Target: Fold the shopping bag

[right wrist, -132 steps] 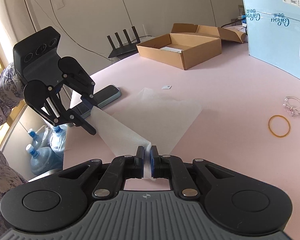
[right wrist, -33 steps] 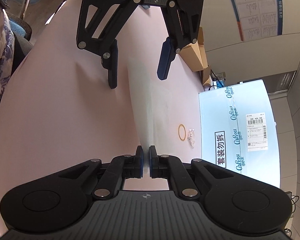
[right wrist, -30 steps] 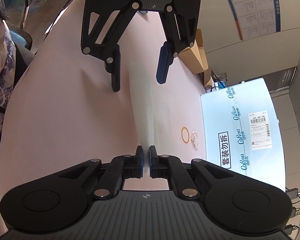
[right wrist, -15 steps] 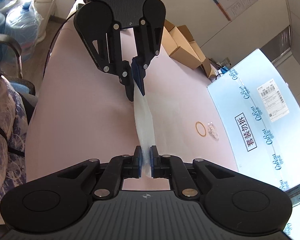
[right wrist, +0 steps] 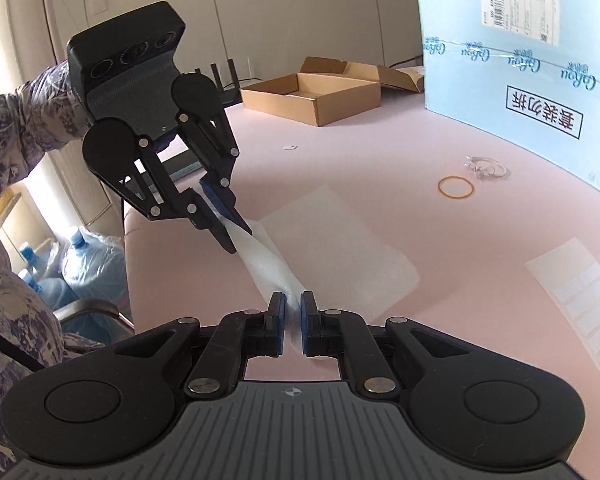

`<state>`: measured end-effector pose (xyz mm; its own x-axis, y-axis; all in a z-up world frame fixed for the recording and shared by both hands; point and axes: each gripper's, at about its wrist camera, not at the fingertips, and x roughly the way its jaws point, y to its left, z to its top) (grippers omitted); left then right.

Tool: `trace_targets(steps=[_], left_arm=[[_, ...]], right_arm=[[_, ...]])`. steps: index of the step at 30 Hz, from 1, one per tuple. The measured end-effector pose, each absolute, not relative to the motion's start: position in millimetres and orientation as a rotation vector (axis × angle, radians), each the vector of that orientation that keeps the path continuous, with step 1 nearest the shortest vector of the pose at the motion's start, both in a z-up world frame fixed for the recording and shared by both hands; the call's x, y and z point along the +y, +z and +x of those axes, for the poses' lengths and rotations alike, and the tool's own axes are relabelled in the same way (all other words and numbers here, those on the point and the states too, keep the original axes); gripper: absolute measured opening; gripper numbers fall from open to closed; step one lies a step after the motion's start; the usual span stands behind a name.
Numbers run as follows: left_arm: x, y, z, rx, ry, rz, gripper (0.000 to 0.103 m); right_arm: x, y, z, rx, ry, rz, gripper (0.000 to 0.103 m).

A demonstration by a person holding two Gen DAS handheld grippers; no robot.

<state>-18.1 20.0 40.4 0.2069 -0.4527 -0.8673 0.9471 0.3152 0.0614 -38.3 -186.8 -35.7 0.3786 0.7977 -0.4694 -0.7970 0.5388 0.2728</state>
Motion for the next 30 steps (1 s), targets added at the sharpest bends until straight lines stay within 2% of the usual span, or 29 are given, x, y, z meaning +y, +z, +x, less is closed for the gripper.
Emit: trace_targets(steps=[5,12,17,23,24,27,30], left_arm=[[27,48,12,0.892,-1.078,0.603,0.021],[37,42,36,0.896,-1.009,0.547,0.031],[57,53,41,0.836,-0.915,0.419,0.036],[63,58,31,0.832,-0.906,0.132,0.033],[59,57,27,0.830,-0.918,0.112,0.026],[50,44,24,0.843,-0.927,0.050,0.016],[41,25,28,0.878,-0.899,0.059,0.014]], right_arm=[[-203,-37,-18,0.628,0.993,0.136,0.008],[-206,-47,-5,0.671,0.977,0.132,0.009],[-204,-50,-6,0.662,0.967,0.106,0.009],[-202,-55,-12,0.635,0.930,0.100,0.009],[-202,-56,-14,0.628,0.923,0.105,0.009],[-202,-59,-18,0.613,0.899,0.123,0.009],[-200,-59,-22,0.594,0.874,0.114,0.009]])
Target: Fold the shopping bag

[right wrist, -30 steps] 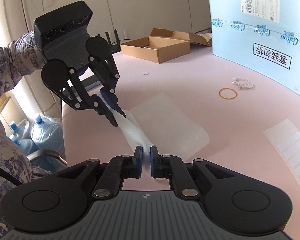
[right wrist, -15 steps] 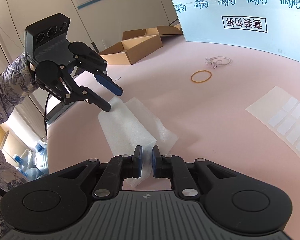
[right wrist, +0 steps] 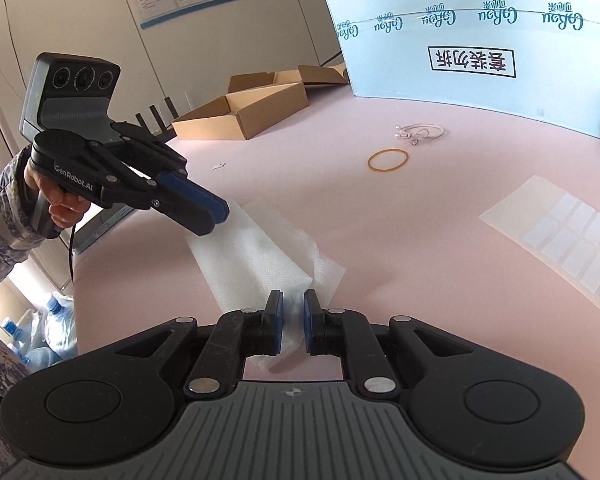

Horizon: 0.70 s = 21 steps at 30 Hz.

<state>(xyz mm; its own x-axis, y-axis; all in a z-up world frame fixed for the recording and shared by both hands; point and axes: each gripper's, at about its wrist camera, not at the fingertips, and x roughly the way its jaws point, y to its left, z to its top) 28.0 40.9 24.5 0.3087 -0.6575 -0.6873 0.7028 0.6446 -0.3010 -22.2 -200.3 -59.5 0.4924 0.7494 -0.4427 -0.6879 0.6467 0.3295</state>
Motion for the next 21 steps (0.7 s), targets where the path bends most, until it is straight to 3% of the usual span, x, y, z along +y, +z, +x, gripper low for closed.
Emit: trace_targets(steps=[4,5,6,10,14,21], left_arm=[[45,6,38,0.892,-0.829,0.009,0.011],[46,4,39,0.897,-0.814,-0.008,0.006],[46,2,39,0.897,-0.793,-0.018,0.005],[44,0,31,0.890,-0.714,-0.078,0.005],[41,-1,19,0.849,-0.655,-0.085,0.005],[41,-2,12,0.812,-0.615,-0.100,0.005]], right_arm=[[-197,-59,-30,0.559,0.830,0.097,0.016],[-196,-57,-34,0.538,0.800,0.078,0.033],[-197,-54,-40,0.504,0.773,0.060,0.039],[-217,-30,-71,0.314,0.745,0.054,0.038],[-217,-6,-107,0.169,0.590,-0.155,0.038],[-165,-23,-124,0.189,0.619,-0.629,0.038]])
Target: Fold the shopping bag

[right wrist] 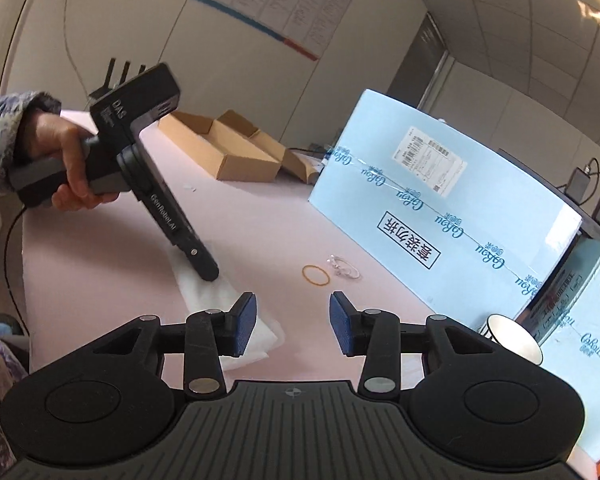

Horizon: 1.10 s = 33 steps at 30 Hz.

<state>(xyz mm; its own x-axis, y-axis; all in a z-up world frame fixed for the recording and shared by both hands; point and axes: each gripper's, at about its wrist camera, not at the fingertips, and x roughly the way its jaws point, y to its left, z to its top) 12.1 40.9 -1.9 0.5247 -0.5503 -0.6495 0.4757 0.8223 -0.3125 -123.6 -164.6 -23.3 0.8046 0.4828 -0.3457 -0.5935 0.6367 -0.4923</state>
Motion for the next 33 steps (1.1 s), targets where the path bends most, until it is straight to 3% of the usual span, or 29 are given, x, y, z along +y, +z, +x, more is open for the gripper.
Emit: trace_targets(steps=[12,22,25,28,33], left_arm=[[47,-4,9,0.794,-0.620,-0.112,0.005],[50,-5,8,0.789,-0.629,-0.123,0.005],[51,-6,7,0.783,-0.626,-0.138,0.005],[52,-8,7,0.777,-0.623,-0.149,0.005],[53,-9,6,0.771,-0.626,-0.158,0.005]], right_arm=[[-115,-72,-112,0.139,0.634,-1.144,0.038],[-103,-75,-97,0.099,0.633,-1.276,0.034],[-98,-74,-88,0.110,0.652,-1.295,0.024],[-92,-79,-81,0.115,0.670,-1.323,0.008],[-89,-83,-75,0.111,0.661,-1.302,0.006]])
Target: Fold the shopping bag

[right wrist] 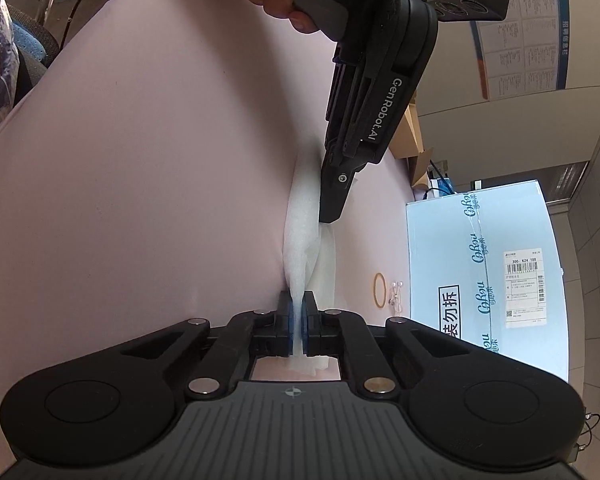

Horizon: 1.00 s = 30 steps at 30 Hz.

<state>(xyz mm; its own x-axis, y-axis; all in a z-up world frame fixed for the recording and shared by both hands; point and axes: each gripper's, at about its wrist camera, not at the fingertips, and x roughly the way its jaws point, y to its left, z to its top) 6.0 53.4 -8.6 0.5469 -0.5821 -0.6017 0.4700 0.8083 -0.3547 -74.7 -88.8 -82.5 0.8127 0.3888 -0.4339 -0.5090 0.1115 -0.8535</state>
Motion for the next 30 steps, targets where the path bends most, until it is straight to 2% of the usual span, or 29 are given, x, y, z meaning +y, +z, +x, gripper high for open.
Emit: trace_targets(steps=[4,8,13,17,21,26,30], left_arm=[[51,-8,4,0.760,-0.631,-0.147,0.005],[49,-6,-1,0.740,-0.663,-0.140,0.018],[48,3,-11,0.715,-0.643,-0.088,0.023],[56,20,-34,0.625,-0.608,-0.002,0.039],[53,33,-62,0.516,-0.610,0.209,0.043],[37,36,-86,0.440,-0.620,0.574,0.044],[20,27,-94,0.394,-0.674,0.859,0.050]], right_arm=[[-88,-82,-72,0.119,0.652,-1.237,0.006],[-89,-74,-66,0.158,0.658,-1.119,0.004],[-95,-59,-62,0.216,0.704,-0.977,0.004],[-97,-57,-60,0.229,0.745,-0.931,0.004],[-99,-59,-57,0.222,0.774,-0.890,0.004],[-114,-51,-57,0.237,0.797,-0.790,0.004],[-122,-40,-54,0.226,0.800,-0.736,0.004]])
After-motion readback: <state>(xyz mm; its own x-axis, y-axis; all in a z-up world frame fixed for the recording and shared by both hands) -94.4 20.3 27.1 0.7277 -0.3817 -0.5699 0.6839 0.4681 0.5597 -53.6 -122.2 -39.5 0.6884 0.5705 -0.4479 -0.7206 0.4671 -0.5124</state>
